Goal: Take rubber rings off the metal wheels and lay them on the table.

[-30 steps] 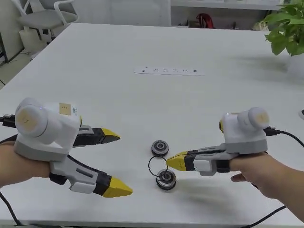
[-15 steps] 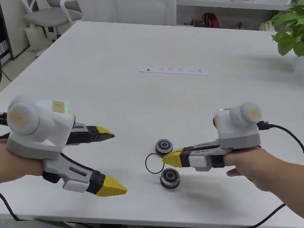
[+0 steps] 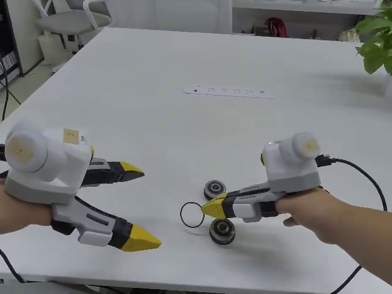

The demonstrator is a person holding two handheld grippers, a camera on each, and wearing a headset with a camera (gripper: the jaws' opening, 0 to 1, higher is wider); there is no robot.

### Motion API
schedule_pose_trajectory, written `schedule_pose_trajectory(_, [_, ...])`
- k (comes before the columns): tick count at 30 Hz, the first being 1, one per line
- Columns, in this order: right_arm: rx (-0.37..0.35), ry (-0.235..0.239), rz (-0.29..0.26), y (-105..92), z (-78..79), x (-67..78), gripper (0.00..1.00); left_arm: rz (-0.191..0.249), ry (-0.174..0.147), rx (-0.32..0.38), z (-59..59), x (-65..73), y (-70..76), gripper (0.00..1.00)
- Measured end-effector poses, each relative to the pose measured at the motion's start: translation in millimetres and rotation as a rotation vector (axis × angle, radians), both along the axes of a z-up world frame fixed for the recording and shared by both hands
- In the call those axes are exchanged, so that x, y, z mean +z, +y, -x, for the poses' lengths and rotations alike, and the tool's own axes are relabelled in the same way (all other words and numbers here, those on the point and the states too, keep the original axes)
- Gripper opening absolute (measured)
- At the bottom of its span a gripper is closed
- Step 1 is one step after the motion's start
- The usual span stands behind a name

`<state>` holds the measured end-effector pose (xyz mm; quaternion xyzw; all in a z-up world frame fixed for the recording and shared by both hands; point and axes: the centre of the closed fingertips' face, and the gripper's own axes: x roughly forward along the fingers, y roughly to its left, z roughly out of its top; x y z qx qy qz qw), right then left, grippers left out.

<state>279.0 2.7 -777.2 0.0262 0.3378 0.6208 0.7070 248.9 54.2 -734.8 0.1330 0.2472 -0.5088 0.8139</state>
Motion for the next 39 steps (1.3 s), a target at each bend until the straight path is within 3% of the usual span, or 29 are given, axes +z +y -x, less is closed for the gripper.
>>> schedule_pose_trajectory(16, [0.007,-0.057,0.055,1.0,-7.8,-11.1,0.01,-0.007,0.001,0.007,0.3,-1.4,3.2,0.83])
schedule_pose_trajectory(31, [0.011,-0.116,0.077,0.5,-9.0,-15.4,0.26,-0.015,0.011,0.005,2.3,-3.9,4.9,0.83])
schedule_pose_trajectory(39, [0.005,-0.128,0.061,-1.8,-10.4,-10.4,0.33,-0.015,0.011,0.001,2.0,-3.0,2.8,0.83])
